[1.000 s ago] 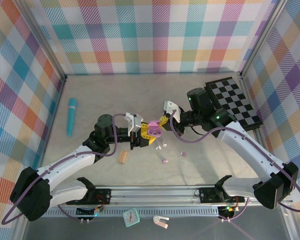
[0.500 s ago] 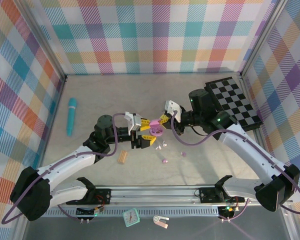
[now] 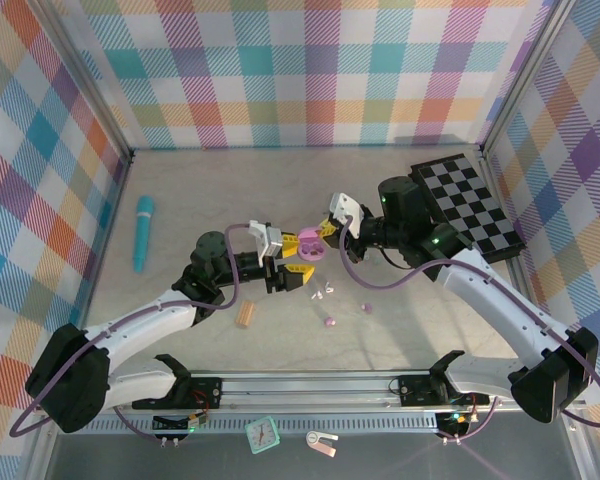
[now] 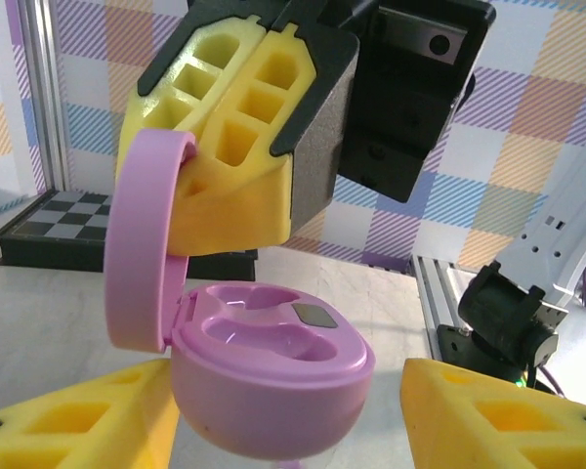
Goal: Insert wireless bluetooth earbuds into charging case
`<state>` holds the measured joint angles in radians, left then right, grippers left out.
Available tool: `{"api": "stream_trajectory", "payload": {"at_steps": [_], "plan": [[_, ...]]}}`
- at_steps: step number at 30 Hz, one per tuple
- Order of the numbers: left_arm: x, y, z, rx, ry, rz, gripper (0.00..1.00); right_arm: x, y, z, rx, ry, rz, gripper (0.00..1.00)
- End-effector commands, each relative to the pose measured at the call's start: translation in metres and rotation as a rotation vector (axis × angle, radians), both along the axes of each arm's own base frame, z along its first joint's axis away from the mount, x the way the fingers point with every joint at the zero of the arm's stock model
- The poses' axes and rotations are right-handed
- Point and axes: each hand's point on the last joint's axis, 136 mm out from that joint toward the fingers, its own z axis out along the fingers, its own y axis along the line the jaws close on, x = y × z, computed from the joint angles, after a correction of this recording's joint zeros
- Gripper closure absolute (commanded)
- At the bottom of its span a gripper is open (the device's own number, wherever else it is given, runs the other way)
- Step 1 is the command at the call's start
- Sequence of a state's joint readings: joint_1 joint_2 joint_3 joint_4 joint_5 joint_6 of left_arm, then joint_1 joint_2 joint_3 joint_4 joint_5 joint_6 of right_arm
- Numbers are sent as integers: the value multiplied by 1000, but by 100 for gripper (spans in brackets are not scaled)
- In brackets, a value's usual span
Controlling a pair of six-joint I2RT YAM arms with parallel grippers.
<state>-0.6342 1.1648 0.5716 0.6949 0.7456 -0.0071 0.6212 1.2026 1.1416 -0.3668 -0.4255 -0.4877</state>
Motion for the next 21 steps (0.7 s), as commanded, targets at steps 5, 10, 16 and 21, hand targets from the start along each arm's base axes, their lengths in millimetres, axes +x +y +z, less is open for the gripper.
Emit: {"api": "stream_trajectory", "payload": {"at_steps": [5, 10, 16, 21], "plan": [[0, -4, 7, -30, -34, -10, 43, 4, 7, 3, 20, -8, 3, 100], [1, -5, 8, -30, -36, -9, 44, 3, 9, 0, 11, 1, 17, 100], [6, -5, 9, -24, -39, 15, 42, 4, 9, -1, 1, -1, 16, 100], [10, -4, 7, -16, -36, 42, 38, 4, 7, 3, 8, -15, 10, 100]]}}
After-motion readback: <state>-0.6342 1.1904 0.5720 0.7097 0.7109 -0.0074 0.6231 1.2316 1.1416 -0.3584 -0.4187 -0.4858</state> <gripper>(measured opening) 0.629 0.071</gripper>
